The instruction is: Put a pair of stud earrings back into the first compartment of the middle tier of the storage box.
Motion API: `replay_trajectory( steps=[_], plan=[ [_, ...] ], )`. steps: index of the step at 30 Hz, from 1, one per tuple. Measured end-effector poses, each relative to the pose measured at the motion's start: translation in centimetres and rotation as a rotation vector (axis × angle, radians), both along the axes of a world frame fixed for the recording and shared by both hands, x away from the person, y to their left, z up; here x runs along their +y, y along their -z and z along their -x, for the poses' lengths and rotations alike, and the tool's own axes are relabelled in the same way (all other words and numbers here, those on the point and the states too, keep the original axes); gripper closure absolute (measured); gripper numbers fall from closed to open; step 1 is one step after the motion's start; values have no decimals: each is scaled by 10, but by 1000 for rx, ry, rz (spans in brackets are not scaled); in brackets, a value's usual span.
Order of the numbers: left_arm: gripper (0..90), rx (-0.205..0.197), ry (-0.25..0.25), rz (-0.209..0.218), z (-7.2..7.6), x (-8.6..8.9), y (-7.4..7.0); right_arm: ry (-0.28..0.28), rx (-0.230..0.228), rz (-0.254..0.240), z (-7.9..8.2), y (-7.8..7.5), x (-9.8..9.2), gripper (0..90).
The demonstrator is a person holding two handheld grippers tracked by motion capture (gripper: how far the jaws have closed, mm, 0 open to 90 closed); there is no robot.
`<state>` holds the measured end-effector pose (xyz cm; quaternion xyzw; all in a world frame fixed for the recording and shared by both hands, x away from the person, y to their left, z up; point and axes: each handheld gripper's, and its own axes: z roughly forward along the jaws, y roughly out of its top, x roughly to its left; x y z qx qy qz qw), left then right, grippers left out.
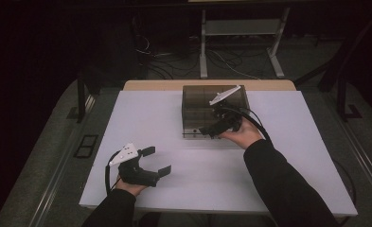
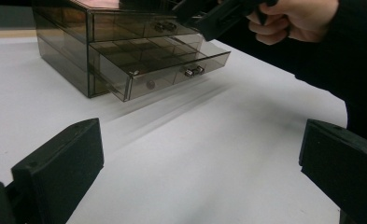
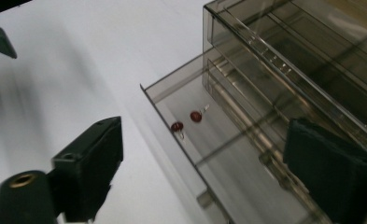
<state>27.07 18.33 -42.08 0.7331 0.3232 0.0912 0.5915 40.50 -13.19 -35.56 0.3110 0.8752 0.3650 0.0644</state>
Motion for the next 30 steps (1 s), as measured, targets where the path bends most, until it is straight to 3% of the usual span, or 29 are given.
replay_trajectory(
  steps=[1, 5, 16, 30],
  plan=[
    [0, 0, 0, 0, 0, 0, 0, 25, -14, -14, 6, -1, -7, 0],
    [0, 0, 1, -1, 0, 0, 0, 40, -3, -47, 15, -3, -20, 1],
    [0, 2, 0, -2, 0, 0, 0, 67, 0, -81, 34, -5, -46, 2],
    [0, 0, 6, -15, 0, 0, 0, 121, 7, -129, 66, 12, -84, 2]
  ],
)
